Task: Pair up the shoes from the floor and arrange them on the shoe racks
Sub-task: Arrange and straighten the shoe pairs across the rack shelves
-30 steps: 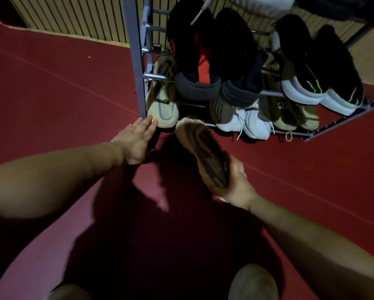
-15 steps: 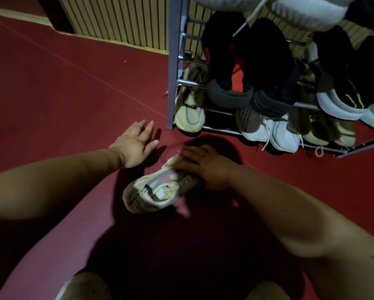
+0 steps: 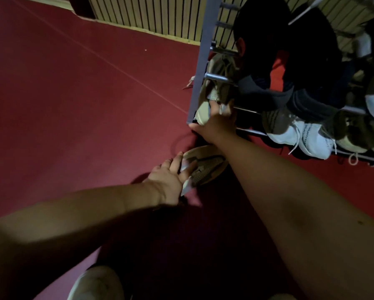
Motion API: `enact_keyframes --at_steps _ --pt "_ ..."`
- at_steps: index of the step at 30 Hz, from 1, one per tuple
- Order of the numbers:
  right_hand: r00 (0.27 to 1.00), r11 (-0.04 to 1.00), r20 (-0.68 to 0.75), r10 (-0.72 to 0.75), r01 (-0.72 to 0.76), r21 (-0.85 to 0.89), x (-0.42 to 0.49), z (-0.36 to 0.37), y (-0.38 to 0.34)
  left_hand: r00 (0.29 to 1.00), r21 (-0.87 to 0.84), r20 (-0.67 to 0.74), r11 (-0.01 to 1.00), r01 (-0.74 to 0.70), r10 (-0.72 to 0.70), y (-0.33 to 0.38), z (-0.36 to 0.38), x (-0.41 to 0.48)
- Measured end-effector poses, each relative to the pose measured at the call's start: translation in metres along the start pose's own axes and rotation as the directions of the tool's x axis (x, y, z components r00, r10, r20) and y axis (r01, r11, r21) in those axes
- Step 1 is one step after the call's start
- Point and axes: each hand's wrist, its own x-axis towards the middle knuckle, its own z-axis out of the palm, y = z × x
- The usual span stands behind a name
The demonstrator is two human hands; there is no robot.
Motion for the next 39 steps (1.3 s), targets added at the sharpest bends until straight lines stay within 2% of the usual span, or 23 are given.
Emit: enact_keyframes --at_steps 2,5,8,11,13,15,18,21,24,27,29,32,34,36,38,39 --pt "0.999 0.999 0.000 0.037 -0.037 0.005 0.004 0.001 -0.003 0.995 -0.008 -0.097 1.000 0.007 -0.008 -0.004 0.003 0.000" --pt "0.998 0.999 0.020 0.054 -0.054 0.006 0.004 -0.001 0.000 0.990 -0.009 -0.136 1.000 0.024 -0.025 -0.013 0.008 -0.002" --pt "0.998 0.997 0.053 -0.041 0.044 -0.059 -0.003 -0.015 0.025 0.980 -0.049 -0.181 0.996 0.075 -0.083 -0.024 0.013 -0.003" --pt "0.984 0.982 0.115 -0.138 0.151 -0.117 -0.017 -0.038 0.072 0.949 -0.161 -0.263 0.978 0.135 -0.174 -0.040 0.014 0.000" --pt "0.973 0.975 0.124 -0.194 0.206 -0.088 -0.030 -0.053 0.101 0.937 -0.190 -0.278 0.968 0.163 -0.212 -0.050 0.009 0.002" --pt "0.966 0.974 0.123 -0.229 0.227 0.028 -0.040 -0.063 0.124 0.943 -0.167 -0.265 0.973 0.162 -0.203 -0.056 0.005 0.004" --pt "0.973 0.979 0.114 -0.203 0.200 0.035 -0.049 -0.063 0.131 0.950 -0.122 -0.253 0.980 0.157 -0.184 -0.056 0.002 0.006" --pt "0.997 0.991 -0.025 -0.068 0.065 -0.116 -0.048 -0.045 0.112 0.951 -0.111 -0.245 0.980 0.165 -0.188 -0.051 0.002 0.006" --pt "0.998 0.988 -0.020 0.061 -0.063 -0.140 -0.041 -0.027 0.092 0.949 -0.124 -0.261 0.981 0.147 -0.175 -0.052 0.001 0.002" --pt "0.992 0.980 -0.120 0.036 -0.059 -0.189 -0.037 -0.017 0.084 0.951 -0.175 -0.251 0.974 0.141 -0.183 -0.051 0.003 -0.004" --pt "0.990 0.982 -0.136 0.030 -0.055 -0.181 -0.036 -0.015 0.084 0.948 -0.220 -0.251 0.965 0.142 -0.196 -0.052 0.005 -0.005" --pt "0.989 0.999 -0.149 -0.010 0.004 -0.041 -0.040 -0.027 0.089 0.949 -0.282 -0.249 0.952 0.118 -0.191 -0.058 0.004 -0.005" --pt "0.987 0.990 -0.088 -0.137 0.140 0.030 -0.048 -0.043 0.099 0.953 -0.291 -0.248 0.951 0.099 -0.175 -0.063 0.002 -0.005" --pt "0.970 0.976 0.114 -0.215 0.219 -0.020 -0.058 -0.058 0.112 0.955 -0.282 -0.246 0.955 0.096 -0.168 -0.064 -0.001 -0.004" --pt "0.928 0.973 0.330 -0.173 0.213 -0.089 -0.069 -0.071 0.127 0.955 -0.277 -0.244 0.956 0.099 -0.170 -0.063 -0.002 -0.003" --pt "0.907 0.964 0.388 -0.164 0.230 -0.130 -0.073 -0.074 0.135 0.954 -0.280 -0.245 0.955 0.102 -0.173 -0.063 -0.002 -0.003"
